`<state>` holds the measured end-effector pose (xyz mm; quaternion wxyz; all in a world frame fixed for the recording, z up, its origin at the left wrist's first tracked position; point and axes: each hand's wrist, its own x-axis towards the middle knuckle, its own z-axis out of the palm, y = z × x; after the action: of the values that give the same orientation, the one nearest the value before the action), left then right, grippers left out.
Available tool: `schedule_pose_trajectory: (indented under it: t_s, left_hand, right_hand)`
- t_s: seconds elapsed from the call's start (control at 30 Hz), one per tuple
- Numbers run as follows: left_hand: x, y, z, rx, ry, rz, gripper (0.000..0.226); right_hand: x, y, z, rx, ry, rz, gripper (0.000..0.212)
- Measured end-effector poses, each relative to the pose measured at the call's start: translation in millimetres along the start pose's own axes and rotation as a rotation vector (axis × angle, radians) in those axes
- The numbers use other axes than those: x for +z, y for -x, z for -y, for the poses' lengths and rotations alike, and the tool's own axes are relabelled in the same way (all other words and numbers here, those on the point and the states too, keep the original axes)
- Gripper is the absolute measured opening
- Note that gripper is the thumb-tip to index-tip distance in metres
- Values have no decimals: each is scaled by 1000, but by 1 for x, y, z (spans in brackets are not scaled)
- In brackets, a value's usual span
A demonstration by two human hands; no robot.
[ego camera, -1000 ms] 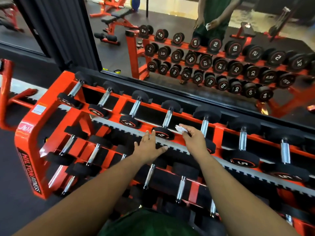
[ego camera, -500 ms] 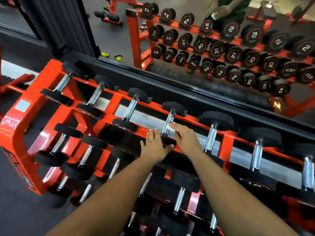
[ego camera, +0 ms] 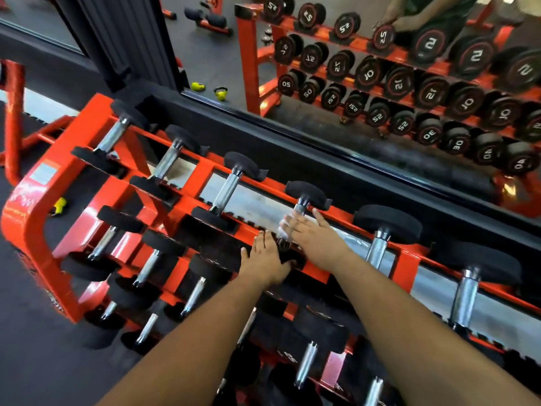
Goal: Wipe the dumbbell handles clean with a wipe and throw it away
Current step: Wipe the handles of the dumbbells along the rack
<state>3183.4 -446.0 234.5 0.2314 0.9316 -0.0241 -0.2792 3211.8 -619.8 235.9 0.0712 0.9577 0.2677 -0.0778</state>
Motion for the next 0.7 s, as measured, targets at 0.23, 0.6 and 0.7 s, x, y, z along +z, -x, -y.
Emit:
schedule_pose_trajectory:
  t_s: [0.23, 0.6, 0.7]
  left_hand:
    - [-2, 0, -4, -17, -76, 58, 100]
    - [-1, -1, -4, -20, -101, 86, 102]
    - [-1, -1, -4, -22, -122, 95, 104]
  right_hand:
    - [8, 8, -3, -152, -26, 11, 74]
    - [4, 12, -5, -89, -34, -23, 77]
    - [-5, -6, -7, 170, -34, -29, 78]
